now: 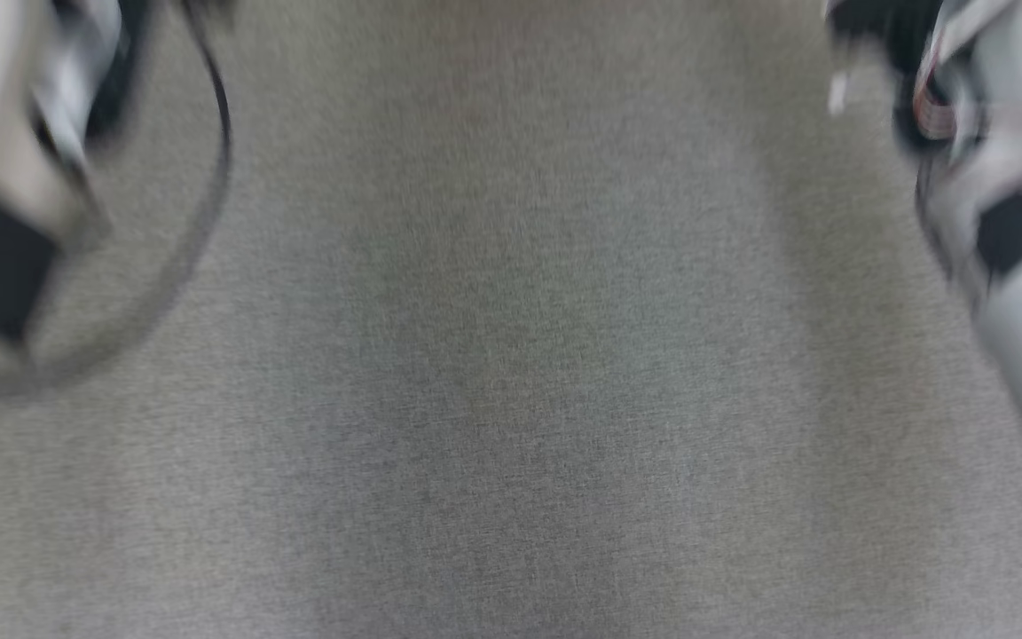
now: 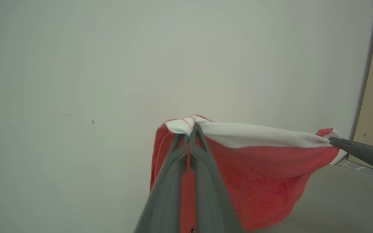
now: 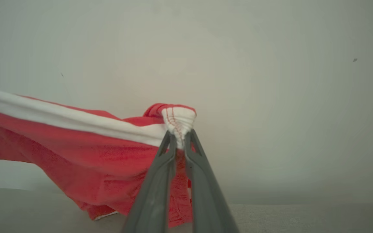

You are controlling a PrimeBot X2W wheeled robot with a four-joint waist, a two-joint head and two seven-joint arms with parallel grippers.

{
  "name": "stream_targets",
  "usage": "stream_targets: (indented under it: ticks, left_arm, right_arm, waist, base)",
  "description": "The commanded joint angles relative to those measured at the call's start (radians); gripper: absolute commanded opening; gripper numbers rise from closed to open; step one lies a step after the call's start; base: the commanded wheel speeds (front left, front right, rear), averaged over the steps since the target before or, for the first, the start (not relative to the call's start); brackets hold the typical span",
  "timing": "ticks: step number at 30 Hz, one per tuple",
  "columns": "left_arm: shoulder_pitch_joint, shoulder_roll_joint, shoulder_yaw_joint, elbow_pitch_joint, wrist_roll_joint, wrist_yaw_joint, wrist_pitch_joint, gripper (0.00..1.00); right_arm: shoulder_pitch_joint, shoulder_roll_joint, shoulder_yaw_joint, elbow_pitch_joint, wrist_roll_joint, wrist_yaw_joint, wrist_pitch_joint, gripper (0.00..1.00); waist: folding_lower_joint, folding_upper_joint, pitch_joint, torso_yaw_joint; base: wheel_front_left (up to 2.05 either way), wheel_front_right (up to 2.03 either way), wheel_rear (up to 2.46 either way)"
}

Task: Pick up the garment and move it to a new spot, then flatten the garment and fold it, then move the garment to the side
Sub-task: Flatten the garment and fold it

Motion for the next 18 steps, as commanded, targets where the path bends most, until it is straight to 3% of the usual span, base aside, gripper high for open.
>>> stream_targets:
  ticks: [1,4,11,15,18]
  left_arm:
    - [0.112,0.013,0.055,-0.074,0.012,0.037,-0.003,0.0]
    - [0.324,0.017,0.119,-0.218,0.054,0.087,-0.003,0.0]
    - [0.87,-0.053,0.265,-0.471,0.123,0.166,-0.003,0.0]
    - [1.085,-0.09,0.316,-0.489,0.178,0.154,-0.003,0.0]
    - [1.262,-0.148,0.387,-0.467,0.213,0.128,-0.003,0.0]
  right_arm:
    - [0.09,-0.018,0.005,-0.047,0.025,-0.002,-0.007,0.0]
    - [0.259,-0.044,-0.015,-0.149,0.062,-0.002,-0.008,0.0]
    - [0.708,-0.045,-0.146,-0.373,0.071,-0.002,-0.007,0.0]
    - [0.889,-0.027,-0.213,-0.452,0.03,-0.002,-0.007,0.0]
    - [1.058,0.003,-0.277,-0.502,-0.021,-0.003,-0.008,0.0]
  waist:
    - [0.0002,0.0001,-0.077,0.004]
    - [0.0002,0.0001,-0.117,0.004]
    - [0.0002,0.0001,-0.197,0.016]
    - [0.0002,0.0001,-0.23,0.019]
    - [0.0002,0.0001,-0.279,0.029]
  base:
    - [0.0,0.0,0.0]
    - [0.0,0.0,0.0]
    - [0.0,0.0,0.0]
    - [0.0,0.0,0.0]
    - [0.0,0.0,0.0]
